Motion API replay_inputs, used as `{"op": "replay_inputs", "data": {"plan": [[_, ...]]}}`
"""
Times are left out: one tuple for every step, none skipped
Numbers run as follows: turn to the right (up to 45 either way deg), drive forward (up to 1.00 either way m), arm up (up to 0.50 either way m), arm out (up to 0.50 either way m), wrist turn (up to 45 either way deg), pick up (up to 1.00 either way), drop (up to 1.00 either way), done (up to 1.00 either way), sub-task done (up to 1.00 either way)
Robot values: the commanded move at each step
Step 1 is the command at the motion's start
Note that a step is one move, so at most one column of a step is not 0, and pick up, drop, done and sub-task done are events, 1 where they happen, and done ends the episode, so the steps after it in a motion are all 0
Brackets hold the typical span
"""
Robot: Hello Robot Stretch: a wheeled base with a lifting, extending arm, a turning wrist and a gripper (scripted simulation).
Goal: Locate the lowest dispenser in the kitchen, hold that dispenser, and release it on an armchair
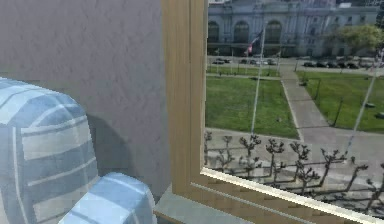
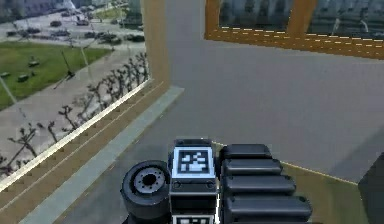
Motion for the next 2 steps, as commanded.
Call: {"op": "replay_inputs", "data": {"plan": [[-3.0, 0.00, 0.00, 0.00, 0.0, 0.00, 0.00, 0.00, 0.00], [45.0, 0.00, 0.00, 0.00, 0.0, 0.00, 0.00, 0.00, 0.00]]}}
